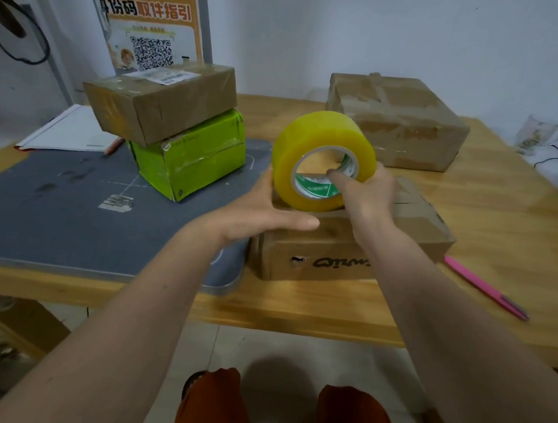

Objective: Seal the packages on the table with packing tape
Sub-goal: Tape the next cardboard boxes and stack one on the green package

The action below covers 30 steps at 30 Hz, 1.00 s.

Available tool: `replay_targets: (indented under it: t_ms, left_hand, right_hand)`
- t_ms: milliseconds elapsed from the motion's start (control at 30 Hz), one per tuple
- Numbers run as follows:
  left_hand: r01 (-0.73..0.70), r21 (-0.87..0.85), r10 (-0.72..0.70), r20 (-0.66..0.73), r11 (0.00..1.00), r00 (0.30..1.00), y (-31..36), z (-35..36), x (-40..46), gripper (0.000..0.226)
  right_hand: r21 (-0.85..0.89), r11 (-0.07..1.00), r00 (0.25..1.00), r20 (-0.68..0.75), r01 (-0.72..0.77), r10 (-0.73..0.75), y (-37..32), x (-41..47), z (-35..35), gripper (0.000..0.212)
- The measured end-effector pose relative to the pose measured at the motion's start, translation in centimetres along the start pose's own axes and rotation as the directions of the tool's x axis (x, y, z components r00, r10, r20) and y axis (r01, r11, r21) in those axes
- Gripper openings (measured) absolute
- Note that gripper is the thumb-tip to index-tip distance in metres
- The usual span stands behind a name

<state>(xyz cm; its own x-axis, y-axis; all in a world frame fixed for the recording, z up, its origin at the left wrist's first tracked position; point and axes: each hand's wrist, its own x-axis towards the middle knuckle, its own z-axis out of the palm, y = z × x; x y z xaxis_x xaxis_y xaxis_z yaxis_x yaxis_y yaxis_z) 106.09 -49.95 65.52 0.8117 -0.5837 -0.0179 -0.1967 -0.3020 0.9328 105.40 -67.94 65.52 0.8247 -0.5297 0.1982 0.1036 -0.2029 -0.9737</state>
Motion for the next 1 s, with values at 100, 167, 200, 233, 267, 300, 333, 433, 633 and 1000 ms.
replay_targets:
  t_ms: [100,167,200,233,267,300,333,433,633,1000]
  left_hand:
    - [0.07,0.369,-0.041,-0.085,0.927,0.996,-0.2,1.0,0.9,0.146]
    - [0.076,0.523,-0.03,-0.096,0.849,0.995,-0.3,1.1,1.5,0.149]
    - [0.084,0.577,-0.042,-0.086,0.813,0.995,-0.3,1.0,1.6,0.15]
    - [0.095,0.617,-0.061,-0.076,0.781,0.995,-0.3,0.9,1.7,0.153]
    - [0.107,0.642,-0.081,-0.07,0.759,0.994,-0.2,0.9,1.7,0.156]
    - [0.122,0.656,-0.102,-0.068,0.745,0.992,-0.1,0.8,1.7,0.159]
    - [0.139,0.67,-0.126,-0.067,0.729,0.99,-0.1,0.8,1.6,0.163]
    - [0.192,0.69,-0.195,-0.075,0.698,0.978,-0.2,0.8,1.3,0.168]
    - [0.199,0.72,-0.217,-0.068,0.665,0.974,-0.1,0.8,1.4,0.167]
    - [0.187,0.886,-0.151,-0.134,0.425,0.979,1.2,4.8,3.9,0.156]
  right_hand:
    - [-0.02,1.0,1.0,0.017,0.002,-0.001,0.0,0.2,0.0,0.02]
    - [-0.014,1.0,0.999,0.031,-0.012,0.012,-0.1,0.4,-0.1,0.021]
    - [-0.011,1.0,0.999,0.051,-0.006,0.007,-0.2,0.6,-0.3,0.021]
    - [-0.007,1.0,0.997,0.073,0.009,-0.009,-0.5,0.8,-0.4,0.02]
    - [-0.006,1.0,0.996,0.091,0.026,-0.025,-0.7,0.9,-0.7,0.019]
    - [-0.01,0.999,0.994,0.103,0.038,-0.037,-1.0,1.1,-1.1,0.018]
    - [-0.021,0.999,0.993,0.108,0.047,-0.044,-1.1,1.4,-1.7,0.017]
    - [-0.096,0.993,0.995,0.081,0.065,-0.058,-1.3,2.5,-4.7,0.019]
    - [-0.172,0.984,0.998,-0.035,0.054,-0.061,-0.6,3.8,-8.0,0.02]
    - [-0.188,0.98,0.998,-0.006,0.059,-0.062,0.2,3.7,-8.0,0.009]
